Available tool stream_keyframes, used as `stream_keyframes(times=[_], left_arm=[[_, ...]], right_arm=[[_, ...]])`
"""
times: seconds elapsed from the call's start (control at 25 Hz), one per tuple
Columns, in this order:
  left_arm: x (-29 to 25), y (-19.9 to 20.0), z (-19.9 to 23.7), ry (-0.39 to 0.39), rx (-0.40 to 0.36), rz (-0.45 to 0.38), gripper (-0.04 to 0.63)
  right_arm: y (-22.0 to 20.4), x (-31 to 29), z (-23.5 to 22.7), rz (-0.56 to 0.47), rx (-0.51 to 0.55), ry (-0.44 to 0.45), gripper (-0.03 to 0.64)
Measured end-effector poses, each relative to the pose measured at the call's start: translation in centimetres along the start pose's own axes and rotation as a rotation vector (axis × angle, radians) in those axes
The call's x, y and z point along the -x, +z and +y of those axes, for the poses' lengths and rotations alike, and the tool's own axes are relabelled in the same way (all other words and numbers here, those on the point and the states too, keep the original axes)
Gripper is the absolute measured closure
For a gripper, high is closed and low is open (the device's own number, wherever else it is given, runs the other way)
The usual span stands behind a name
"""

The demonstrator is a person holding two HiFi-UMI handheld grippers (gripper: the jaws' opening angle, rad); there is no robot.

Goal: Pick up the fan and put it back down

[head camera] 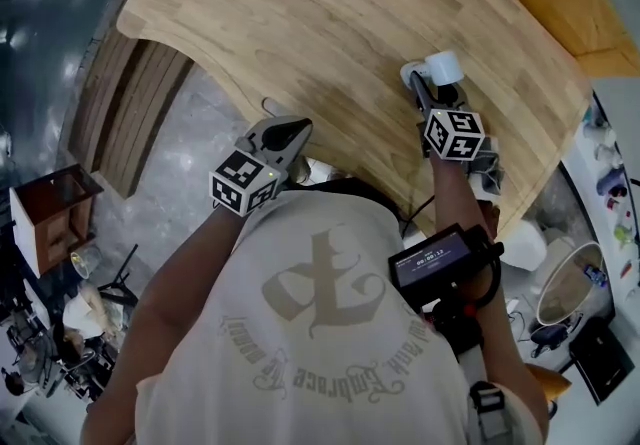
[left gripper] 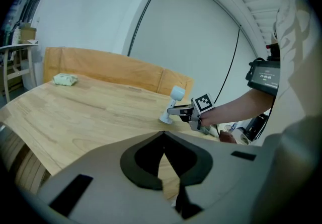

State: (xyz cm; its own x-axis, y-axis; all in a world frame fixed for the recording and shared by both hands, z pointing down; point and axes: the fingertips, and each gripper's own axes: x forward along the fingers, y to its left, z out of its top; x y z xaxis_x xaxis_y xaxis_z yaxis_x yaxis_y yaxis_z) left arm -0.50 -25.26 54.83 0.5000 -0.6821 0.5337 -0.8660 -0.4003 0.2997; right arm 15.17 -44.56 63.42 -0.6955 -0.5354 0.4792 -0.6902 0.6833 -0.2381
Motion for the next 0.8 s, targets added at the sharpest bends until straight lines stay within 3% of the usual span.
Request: stream_keyframes(times=[0.56,0.8], left_arm=[[2.6,-0.7,1.8,0.094,0.035,-0.005,0.584],[3.2,-0.7,1.8,0.103,0.035,-0.012,0.584]], right_arm=[[0.2,-4.2,0.1,0.043,0.146,-0.001,0.410],[0.1,-3.9,0.0,0.032,0.139,-0.015,0.410]])
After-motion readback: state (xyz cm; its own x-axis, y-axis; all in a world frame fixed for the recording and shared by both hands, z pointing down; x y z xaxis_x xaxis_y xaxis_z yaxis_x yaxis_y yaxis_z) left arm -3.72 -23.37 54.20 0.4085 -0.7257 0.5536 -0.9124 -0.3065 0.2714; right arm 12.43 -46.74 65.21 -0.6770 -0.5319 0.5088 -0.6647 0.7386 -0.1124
